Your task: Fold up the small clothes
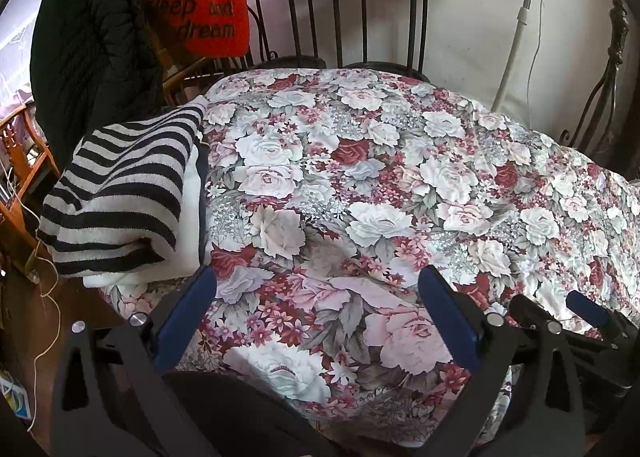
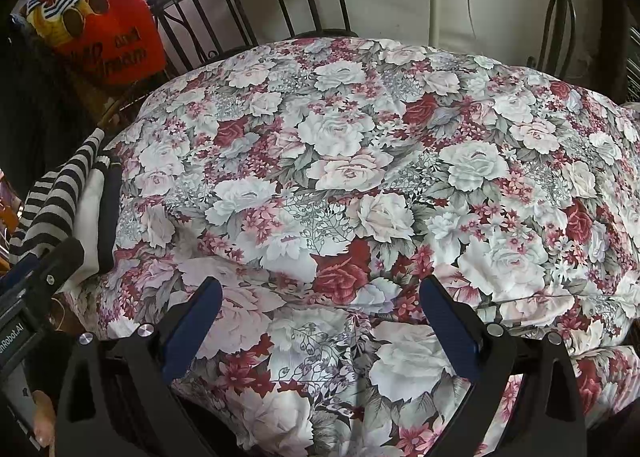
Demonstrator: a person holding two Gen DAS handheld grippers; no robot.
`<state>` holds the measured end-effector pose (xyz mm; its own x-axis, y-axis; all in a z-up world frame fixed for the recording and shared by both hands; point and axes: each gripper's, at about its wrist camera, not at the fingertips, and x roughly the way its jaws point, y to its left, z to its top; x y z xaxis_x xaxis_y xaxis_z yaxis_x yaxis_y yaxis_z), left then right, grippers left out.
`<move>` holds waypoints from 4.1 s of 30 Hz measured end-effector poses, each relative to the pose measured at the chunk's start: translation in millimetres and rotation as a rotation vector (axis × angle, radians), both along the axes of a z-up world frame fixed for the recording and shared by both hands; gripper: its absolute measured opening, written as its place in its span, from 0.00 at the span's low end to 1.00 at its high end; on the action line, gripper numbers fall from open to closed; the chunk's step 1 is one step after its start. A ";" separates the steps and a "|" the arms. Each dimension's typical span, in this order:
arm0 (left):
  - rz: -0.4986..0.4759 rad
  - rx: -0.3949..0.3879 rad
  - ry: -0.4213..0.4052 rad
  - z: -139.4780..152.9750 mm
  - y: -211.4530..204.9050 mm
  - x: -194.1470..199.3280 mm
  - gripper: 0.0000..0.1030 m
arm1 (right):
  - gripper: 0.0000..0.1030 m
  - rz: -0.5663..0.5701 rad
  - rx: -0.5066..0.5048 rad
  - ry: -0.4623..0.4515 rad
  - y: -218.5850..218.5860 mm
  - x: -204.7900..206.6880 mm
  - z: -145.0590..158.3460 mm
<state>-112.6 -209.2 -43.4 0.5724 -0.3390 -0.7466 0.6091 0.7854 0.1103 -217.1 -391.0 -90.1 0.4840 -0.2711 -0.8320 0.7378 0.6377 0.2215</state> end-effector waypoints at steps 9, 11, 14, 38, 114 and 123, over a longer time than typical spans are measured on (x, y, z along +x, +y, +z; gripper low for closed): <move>0.001 -0.001 0.001 -1.2 3.2 -0.2 0.95 | 0.96 0.001 -0.003 0.000 0.1 0.1 -0.2; 0.001 -0.001 0.000 -1.0 2.9 0.0 0.95 | 0.96 0.000 -0.002 0.000 0.7 0.2 -0.1; 0.001 -0.001 0.001 -0.8 2.3 0.6 0.95 | 0.96 0.000 -0.002 0.001 0.7 0.3 -0.1; -0.073 -0.008 -0.014 15.1 -22.1 -32.6 0.95 | 0.96 -0.089 -0.040 -0.023 -14.3 -44.1 14.0; 0.028 0.079 0.130 -43.6 -13.8 48.1 0.95 | 0.96 0.001 0.053 0.122 -11.8 18.2 -46.7; 0.014 0.068 0.131 -37.9 -17.5 41.5 0.95 | 0.96 0.003 0.034 0.128 -12.6 13.6 -41.2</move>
<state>-71.1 -226.8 -81.4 0.4726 -0.2779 -0.8363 0.6108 0.7874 0.0835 -203.5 -403.6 -131.3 0.3741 -0.2402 -0.8958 0.7593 0.6339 0.1471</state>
